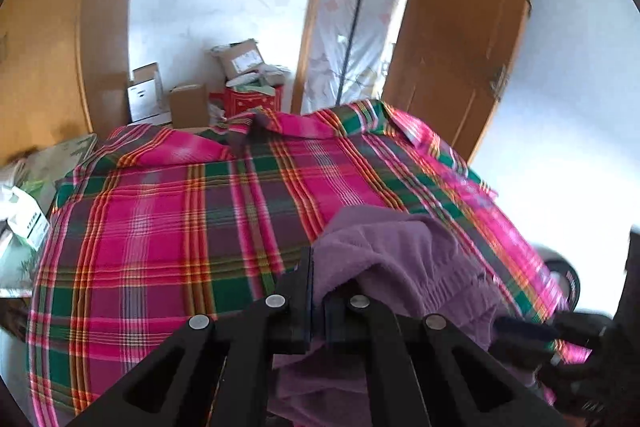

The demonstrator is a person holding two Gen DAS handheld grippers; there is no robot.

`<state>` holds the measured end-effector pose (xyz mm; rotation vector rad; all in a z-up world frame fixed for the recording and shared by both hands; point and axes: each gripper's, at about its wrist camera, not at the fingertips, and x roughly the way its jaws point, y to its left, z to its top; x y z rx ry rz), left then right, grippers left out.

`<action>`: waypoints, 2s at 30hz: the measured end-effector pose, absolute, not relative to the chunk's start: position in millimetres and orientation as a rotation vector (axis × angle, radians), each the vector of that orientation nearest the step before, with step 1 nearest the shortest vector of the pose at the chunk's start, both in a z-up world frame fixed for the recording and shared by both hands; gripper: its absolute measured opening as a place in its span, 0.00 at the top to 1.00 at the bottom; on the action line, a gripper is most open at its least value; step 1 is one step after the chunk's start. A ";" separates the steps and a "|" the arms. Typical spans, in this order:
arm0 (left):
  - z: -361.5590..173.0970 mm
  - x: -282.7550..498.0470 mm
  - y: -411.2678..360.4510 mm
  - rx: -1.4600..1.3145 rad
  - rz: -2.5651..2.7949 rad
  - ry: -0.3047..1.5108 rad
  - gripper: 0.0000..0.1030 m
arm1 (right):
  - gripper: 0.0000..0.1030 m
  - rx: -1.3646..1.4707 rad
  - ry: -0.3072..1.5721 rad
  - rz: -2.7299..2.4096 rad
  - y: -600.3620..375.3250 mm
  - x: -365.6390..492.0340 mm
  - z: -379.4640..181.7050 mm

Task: Fold clothes
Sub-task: 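Lift the purple pants with both grippers and shake them open above the bed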

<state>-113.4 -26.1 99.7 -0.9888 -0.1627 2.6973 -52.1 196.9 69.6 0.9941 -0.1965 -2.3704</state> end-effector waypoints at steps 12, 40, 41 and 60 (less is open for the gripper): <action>118.7 -100.7 -84.5 -0.918 2.833 -0.322 0.97 | 0.67 1.232 -0.634 -2.113 205.1 -61.4 7.2; 94.0 -69.9 -144.8 -1.013 2.840 -0.526 0.97 | 0.53 1.076 -0.163 -2.365 136.1 -43.6 42.2; 94.4 -68.5 -145.9 -1.010 2.842 -0.530 0.97 | 0.53 1.060 -0.078 -2.399 128.2 -42.2 43.3; 81.4 -48.6 -177.1 -1.049 2.881 -0.643 0.97 | 0.93 0.934 0.187 -2.485 106.3 -42.4 49.4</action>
